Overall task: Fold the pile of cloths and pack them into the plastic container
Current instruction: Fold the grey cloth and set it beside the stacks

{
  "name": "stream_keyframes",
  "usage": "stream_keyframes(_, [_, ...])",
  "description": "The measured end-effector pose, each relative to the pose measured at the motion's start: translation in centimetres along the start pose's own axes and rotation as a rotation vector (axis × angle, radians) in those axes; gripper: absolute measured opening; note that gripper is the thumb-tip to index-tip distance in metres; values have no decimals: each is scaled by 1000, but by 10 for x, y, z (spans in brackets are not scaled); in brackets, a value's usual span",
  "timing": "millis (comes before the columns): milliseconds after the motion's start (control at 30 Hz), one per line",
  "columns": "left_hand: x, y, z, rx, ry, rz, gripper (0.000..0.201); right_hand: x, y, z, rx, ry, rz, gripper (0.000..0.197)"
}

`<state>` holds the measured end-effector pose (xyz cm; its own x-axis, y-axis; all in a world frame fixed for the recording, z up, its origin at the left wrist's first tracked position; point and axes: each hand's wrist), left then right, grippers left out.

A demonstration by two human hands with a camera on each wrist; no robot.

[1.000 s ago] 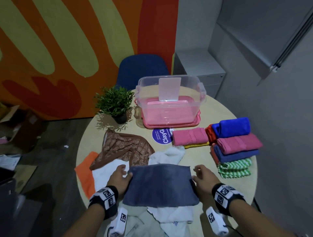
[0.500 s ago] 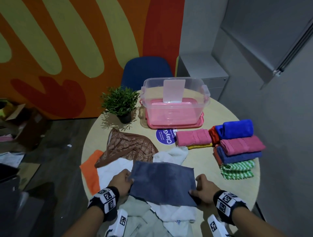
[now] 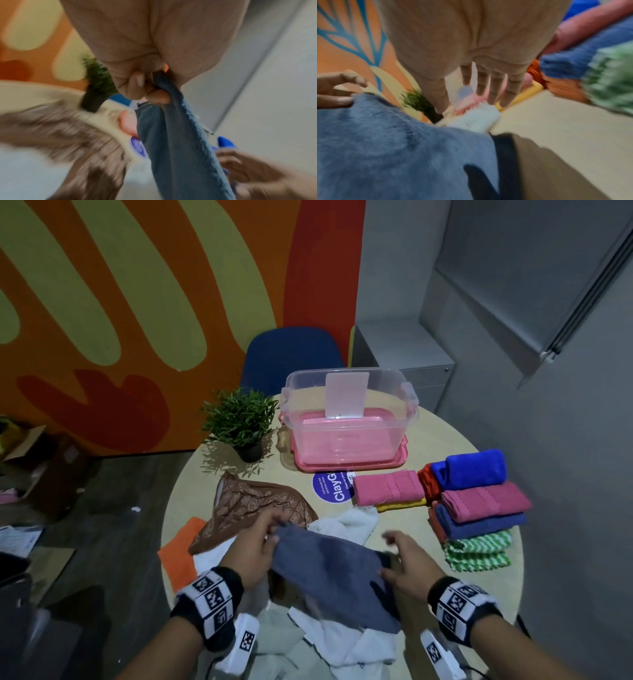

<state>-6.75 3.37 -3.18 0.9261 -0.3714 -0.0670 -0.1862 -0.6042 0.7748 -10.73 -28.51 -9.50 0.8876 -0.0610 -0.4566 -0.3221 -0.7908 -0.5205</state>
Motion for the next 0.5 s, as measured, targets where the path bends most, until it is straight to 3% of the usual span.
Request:
stream_keyframes(100, [20, 58, -7, 125, -106, 300, 39, 2, -42, -35, 141, 149, -288, 94])
stream_keyframes(200, [45, 114, -8, 187, -179, 491, 35, 4, -70, -77, 294, 106, -412, 100])
stream_keyframes(267, [62, 140, -7, 138, -202, 580, 33, 4, -71, -102, 409, 56, -440, 81])
stream_keyframes(367, [84, 163, -5, 113, -194, 558, 39, -2, -58, -134, 460, 164, -434, 34])
stream_keyframes(433, [96, 171, -3, 166, -204, 497, 46, -10, -47, -154, 488, 276, -405, 26])
stream_keyframes(500, [104, 178, 1, 258, -196, 496, 32, -19, -33, -169, 516, 343, -382, 31])
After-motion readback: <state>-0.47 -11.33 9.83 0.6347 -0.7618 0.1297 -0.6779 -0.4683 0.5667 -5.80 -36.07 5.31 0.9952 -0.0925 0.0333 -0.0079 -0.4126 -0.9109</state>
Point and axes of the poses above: each hand's wrist, its own x-axis towards the middle knuckle, its own z-axis out of the palm, y = z × x, and after that the axes turned 9 degrees about z, right-handed
